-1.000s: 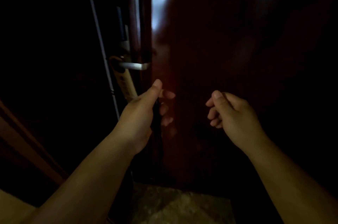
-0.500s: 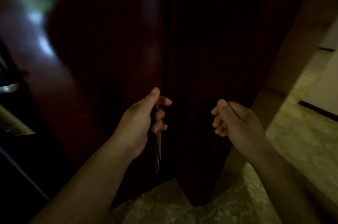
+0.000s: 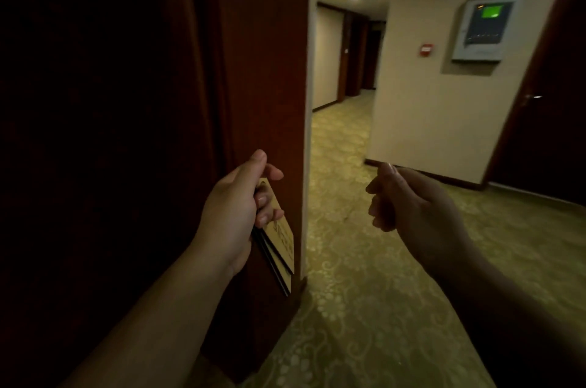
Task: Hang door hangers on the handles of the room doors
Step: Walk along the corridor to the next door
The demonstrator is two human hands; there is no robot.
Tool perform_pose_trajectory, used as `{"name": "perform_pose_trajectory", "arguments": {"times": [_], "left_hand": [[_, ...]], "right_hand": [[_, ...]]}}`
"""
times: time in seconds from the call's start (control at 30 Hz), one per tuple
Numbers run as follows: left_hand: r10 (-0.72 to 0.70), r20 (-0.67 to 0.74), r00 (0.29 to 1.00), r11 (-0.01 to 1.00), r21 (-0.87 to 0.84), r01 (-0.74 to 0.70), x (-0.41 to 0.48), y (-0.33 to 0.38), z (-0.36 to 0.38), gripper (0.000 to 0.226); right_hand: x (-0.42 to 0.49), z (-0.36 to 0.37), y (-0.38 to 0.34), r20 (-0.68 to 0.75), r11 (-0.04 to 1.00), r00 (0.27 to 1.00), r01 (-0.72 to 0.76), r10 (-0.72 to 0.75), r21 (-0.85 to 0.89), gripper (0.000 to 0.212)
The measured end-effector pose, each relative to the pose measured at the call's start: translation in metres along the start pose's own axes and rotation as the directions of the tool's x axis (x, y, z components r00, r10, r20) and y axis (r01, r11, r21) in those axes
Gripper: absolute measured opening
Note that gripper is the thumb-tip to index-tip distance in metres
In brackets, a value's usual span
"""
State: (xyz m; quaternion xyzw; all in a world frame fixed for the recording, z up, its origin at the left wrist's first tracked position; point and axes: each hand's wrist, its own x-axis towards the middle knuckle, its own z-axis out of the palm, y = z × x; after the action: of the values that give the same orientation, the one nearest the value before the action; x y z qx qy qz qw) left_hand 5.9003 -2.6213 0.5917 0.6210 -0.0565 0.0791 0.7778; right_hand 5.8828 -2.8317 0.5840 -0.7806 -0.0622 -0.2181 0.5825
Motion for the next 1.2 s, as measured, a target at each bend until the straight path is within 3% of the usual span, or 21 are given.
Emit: {"name": "perform_pose_trajectory", "arguments": {"times": [0.23,0.53,0.9,1.2], "left_hand": [[0.001,0.147,0.989,1.000,-0.028,0.003,0.039,-0.014,0.111,0.036],[0.034,0.251,0.967,0.998,-0.056,-0.020,0.141,-0.047,0.195,0.033],[0.002,0.252,0.968,1.000,-0.011,0.001,0.289,-0.099,0.244,0.036],[0.046,0.155,0.987,0.999,-0.034,-0.041,0.398,-0.145,0.307,0.031]], "right_hand": [[0.029,-0.093,0.011,-0.187,0.999,0.981,0.033,-0.040,-0.037,0.040],[0.124,-0.146,0.050,-0.277,0.993,0.957,0.054,-0.082,-0.108,0.038],[0.266,-0.156,0.137,-0.271,0.996,0.962,-0.018,-0.006,-0.087,0.039],[0.395,-0.182,0.225,-0.215,1.000,0.976,-0.029,0.030,0.008,0.039]]}}
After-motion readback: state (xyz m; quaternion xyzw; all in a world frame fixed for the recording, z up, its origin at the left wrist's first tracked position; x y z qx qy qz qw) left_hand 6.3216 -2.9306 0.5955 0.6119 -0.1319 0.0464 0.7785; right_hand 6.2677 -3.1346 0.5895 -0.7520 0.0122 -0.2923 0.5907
